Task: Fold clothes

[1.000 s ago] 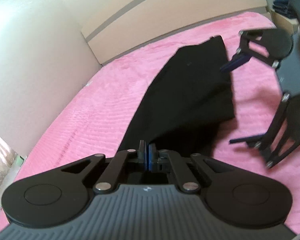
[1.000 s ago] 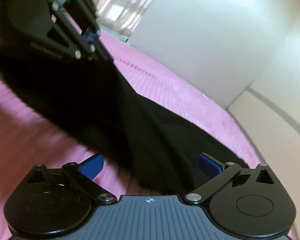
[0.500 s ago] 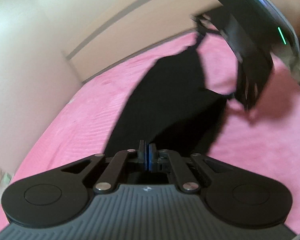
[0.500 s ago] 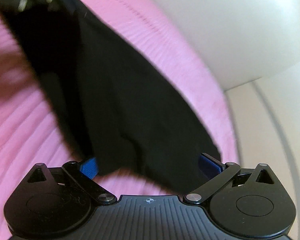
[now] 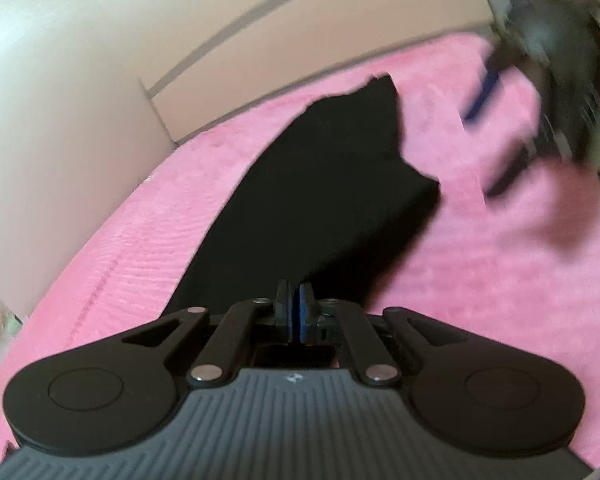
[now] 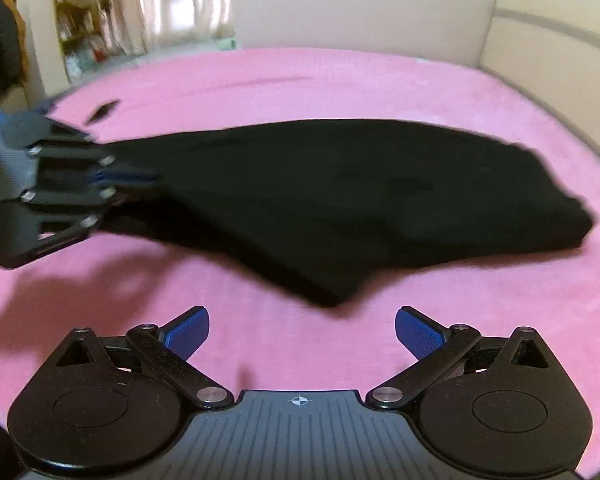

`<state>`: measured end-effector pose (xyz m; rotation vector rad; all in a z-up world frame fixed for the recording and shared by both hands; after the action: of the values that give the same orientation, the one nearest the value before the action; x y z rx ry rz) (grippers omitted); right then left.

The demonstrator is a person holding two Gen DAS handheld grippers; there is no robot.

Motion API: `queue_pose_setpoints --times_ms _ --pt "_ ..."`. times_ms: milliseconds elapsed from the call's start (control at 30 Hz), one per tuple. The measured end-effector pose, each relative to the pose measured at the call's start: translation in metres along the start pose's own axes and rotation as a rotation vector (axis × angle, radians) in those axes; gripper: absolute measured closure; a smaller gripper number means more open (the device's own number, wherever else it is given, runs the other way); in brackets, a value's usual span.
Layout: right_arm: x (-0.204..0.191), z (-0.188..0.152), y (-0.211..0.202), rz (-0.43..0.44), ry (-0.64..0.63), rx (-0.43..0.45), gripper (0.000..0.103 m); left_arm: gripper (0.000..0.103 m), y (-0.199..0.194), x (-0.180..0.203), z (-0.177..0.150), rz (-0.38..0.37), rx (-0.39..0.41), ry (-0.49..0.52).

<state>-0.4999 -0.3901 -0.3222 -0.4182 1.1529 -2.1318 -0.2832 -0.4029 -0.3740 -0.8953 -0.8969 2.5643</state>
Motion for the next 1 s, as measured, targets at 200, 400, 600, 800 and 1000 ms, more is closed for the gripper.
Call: queue_pose_setpoints --times_ms 200,400,600,800,1000 --pt "-0.020 0.015 0.027 -0.191 -0.217 0.025 0.001 0.095 -0.033 -0.016 -0.022 0.061 -0.026 -0.004" --pt "-0.053 0.033 0.044 -0.126 -0.385 0.098 0.001 0.085 -0.069 -0.032 -0.091 0.182 -0.140 0.007" --pt "-0.103 0.044 0.064 0.006 -0.541 0.168 0.001 0.072 -0.122 -0.060 -0.198 0.345 -0.382 -0.059" --pt "-0.144 0.045 0.093 -0.012 -0.655 0.163 0.001 0.068 -0.136 -0.083 -0.269 0.389 -0.554 0.052" --pt "-0.205 0.057 0.107 0.106 -0.761 0.167 0.001 0.069 -0.136 -0.103 -0.312 0.382 -0.632 0.143"
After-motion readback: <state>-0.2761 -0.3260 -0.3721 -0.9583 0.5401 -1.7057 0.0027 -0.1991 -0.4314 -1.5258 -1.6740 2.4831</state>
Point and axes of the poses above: each gripper's, at about its wrist camera, not at the fingertips, and y roughly the way its jaws point, x to its right, z to its top, the point moved 4 cm from there along y, roughly the way its jaws point, and after that the axes turned 11 degrees about -x, right-handed, at the moved point
